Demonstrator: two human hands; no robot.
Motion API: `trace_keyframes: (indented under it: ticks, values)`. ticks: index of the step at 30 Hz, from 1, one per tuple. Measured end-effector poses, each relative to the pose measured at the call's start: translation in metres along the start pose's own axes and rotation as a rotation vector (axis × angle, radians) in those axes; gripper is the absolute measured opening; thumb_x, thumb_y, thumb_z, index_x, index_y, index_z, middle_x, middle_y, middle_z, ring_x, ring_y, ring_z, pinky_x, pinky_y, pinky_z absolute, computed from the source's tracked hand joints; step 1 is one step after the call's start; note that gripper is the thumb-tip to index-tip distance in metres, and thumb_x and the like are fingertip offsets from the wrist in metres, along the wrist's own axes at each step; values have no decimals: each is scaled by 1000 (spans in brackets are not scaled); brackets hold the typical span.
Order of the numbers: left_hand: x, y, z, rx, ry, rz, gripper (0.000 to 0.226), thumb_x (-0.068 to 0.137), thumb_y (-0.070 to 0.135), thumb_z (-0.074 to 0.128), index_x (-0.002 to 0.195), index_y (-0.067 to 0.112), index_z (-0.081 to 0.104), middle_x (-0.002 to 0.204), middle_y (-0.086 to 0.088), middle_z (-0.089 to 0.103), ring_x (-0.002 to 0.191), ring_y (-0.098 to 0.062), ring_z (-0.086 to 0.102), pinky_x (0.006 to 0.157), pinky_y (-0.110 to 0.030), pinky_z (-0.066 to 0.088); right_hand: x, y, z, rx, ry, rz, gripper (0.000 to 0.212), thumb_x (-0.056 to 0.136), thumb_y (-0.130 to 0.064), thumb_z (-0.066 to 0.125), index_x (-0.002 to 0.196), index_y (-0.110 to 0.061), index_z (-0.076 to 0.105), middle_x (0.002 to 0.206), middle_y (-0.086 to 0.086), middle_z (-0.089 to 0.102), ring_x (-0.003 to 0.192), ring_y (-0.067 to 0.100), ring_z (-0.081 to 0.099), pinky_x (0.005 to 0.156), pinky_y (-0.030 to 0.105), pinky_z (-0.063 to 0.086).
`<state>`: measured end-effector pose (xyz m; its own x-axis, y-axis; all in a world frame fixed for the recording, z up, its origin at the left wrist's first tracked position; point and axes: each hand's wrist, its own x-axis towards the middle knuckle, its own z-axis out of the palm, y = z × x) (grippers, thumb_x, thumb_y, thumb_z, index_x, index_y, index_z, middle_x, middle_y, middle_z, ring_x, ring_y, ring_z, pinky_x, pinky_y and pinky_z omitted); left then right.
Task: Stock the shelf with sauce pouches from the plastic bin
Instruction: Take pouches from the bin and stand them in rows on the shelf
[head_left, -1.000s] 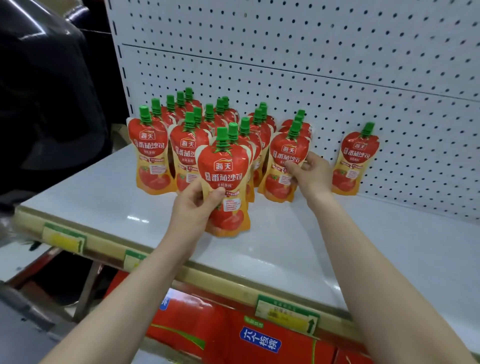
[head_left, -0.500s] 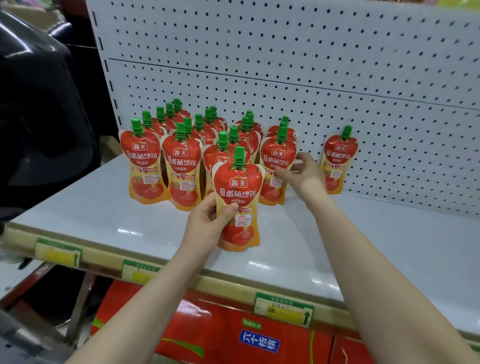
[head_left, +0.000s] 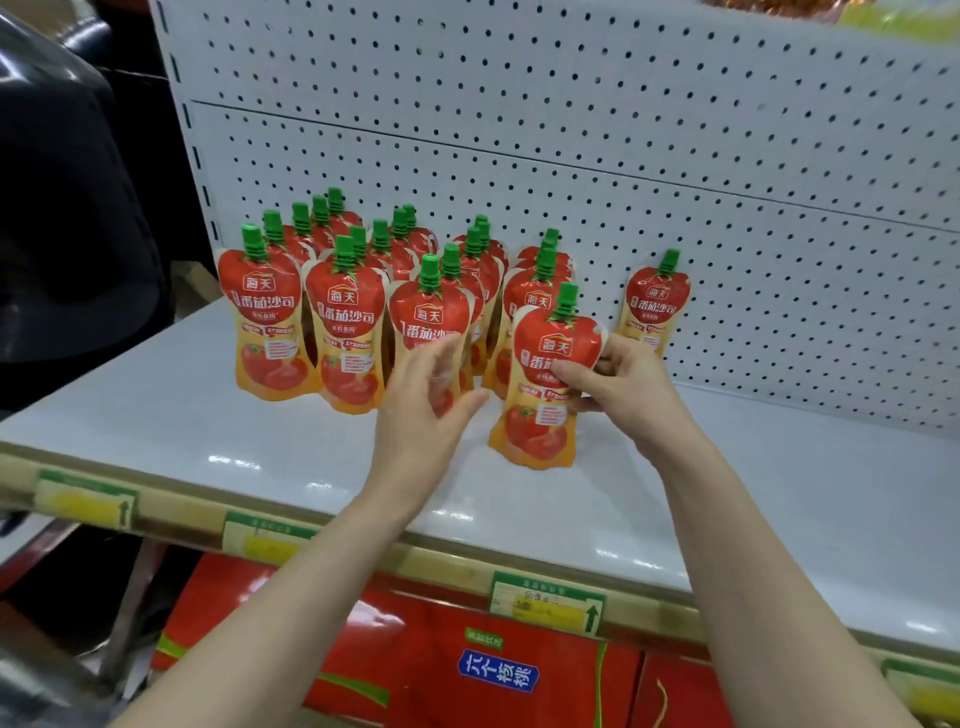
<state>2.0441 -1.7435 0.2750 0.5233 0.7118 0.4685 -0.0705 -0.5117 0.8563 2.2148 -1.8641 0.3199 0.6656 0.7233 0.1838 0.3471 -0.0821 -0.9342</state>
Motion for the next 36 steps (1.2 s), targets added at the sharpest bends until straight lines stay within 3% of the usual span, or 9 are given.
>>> trace_keyframes:
  ticks: [6, 10, 14, 21, 24, 27, 30, 33, 36]
  values:
    - [33, 0, -33, 347, 227, 148, 72, 83, 25, 74, 144, 23, 35, 144, 1, 33, 136, -12, 31, 112, -31, 34, 24, 15, 10, 11, 120, -2, 18, 87, -17, 74, 104, -15, 68, 98, 3, 76, 87, 19, 75, 74, 36, 61]
    - [52, 4, -35, 506, 188, 171, 77, 84, 22, 73, 147, 20, 29, 149, -2, 32, 138, -17, 31, 111, -30, 29, 36, 12, 28, 20, 121, -31, 23, 89, -18, 72, 111, -15, 65, 104, 2, 75, 90, 14, 73, 76, 33, 61]
    - [63, 6, -33, 559, 97, 159, 80, 84, 19, 72, 150, 19, 26, 145, -4, 41, 136, -20, 36, 113, -38, 34, 44, 11, 34, -15, 119, -61, 23, 90, -21, 71, 112, -18, 63, 103, -2, 74, 89, 11, 72, 75, 32, 62]
    - [69, 9, -35, 617, 51, 162, 74, 83, 15, 74, 146, 17, 36, 132, -2, 46, 122, -20, 49, 97, -33, 45, 46, 6, 28, -23, 50, -24, 38, 86, -27, 75, 120, -15, 62, 107, 0, 74, 91, 12, 73, 75, 32, 62]
    - [71, 7, -38, 605, 20, 155, 72, 84, 15, 72, 146, 18, 36, 132, 1, 45, 121, -19, 49, 98, -32, 44, 44, -15, 18, -141, 215, -77, 44, 82, -46, 75, 116, -23, 60, 100, -9, 72, 89, 7, 70, 74, 28, 58]
    - [73, 4, -43, 585, 13, 158, 63, 87, 14, 68, 144, 19, 40, 129, 3, 48, 116, -19, 53, 96, -34, 46, 53, -50, 11, -399, 428, -339, 30, 86, -45, 69, 108, -25, 65, 94, -12, 68, 91, 7, 62, 75, 21, 48]
    - [74, 3, -48, 568, 22, 167, 54, 90, 13, 64, 140, 21, 46, 126, 4, 54, 114, -18, 55, 94, -31, 46, 73, -89, 22, -610, 188, -472, 21, 88, -35, 70, 107, -27, 69, 95, -12, 68, 97, 10, 58, 83, 29, 47]
    - [76, 3, -53, 561, 21, 167, 52, 88, 11, 65, 136, 23, 50, 128, 6, 58, 119, -16, 55, 96, -28, 44, 95, -115, 48, -767, -230, -347, 35, 83, -31, 76, 117, -26, 67, 98, -10, 67, 92, 7, 61, 82, 25, 50]
    - [77, 2, -55, 565, -9, 161, 58, 85, 14, 70, 137, 26, 49, 130, 9, 57, 120, -13, 54, 96, -26, 44, 115, -119, 72, -1008, -405, -306, 35, 80, -32, 79, 110, -19, 69, 98, -3, 71, 88, 15, 66, 79, 32, 56]
